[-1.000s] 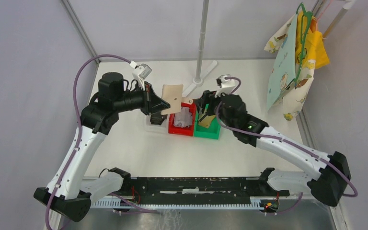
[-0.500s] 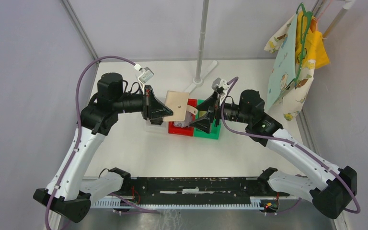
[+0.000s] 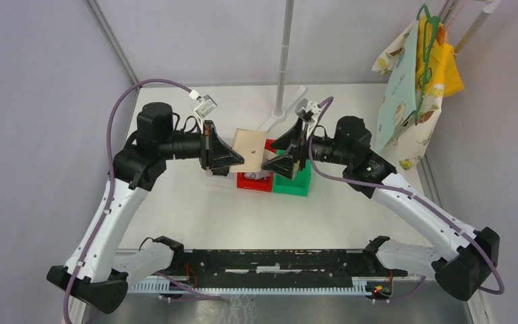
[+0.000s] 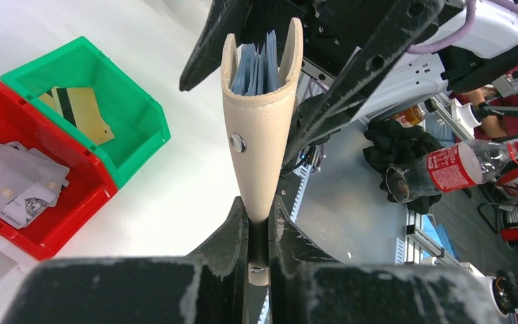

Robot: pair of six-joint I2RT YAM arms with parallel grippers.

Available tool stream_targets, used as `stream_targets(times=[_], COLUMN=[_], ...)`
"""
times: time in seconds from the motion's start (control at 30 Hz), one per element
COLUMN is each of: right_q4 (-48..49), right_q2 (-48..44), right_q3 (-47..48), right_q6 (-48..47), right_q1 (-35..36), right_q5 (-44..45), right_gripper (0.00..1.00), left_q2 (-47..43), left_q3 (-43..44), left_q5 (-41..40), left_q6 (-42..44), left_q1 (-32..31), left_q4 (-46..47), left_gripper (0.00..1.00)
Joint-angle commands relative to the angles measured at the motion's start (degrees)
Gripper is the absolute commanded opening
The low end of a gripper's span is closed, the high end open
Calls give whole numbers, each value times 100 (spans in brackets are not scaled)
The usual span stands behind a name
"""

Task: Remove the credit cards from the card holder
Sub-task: Open the card holder.

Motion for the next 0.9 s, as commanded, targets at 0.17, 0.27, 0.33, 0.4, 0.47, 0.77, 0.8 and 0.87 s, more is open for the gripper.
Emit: stream_targets(times=[0.17, 0.27, 0.33, 0.4, 0.47, 0.77, 0.8, 0.87], right_q4=[122, -83, -289, -692, -1089, -3223, -3522, -3997], right_q2=[42, -67, -147, -192, -135, 653, 823, 1149], right_q3=[191, 301, 449, 641, 899, 2148, 2335, 2774], right_q6=[403, 248, 55, -152, -376, -1635, -1727, -1824], right_q1=[-3, -2, -1, -8, 8, 1119, 1276, 1605], right_q5=[453, 542, 618, 634, 672, 1934, 2206, 2810], right_gripper=[33, 11, 2, 0, 0, 0, 0, 0], left_q2=[-129, -182, -194, -180, -155, -80, -128, -278], left_q3=[223, 181, 161, 181, 189, -96, -212, -465], left_q5=[541, 615, 573, 398, 195, 36, -31, -237], left_q6=[117, 204, 434, 794, 1211, 2553, 2706, 3002], left_q1=[-14, -4, -7, -11, -8, -10, -7, -10], left_q4=[405, 392, 266, 15, -239, -933, -930, -884], left_gripper=[2, 2, 22, 54, 66, 76, 77, 77])
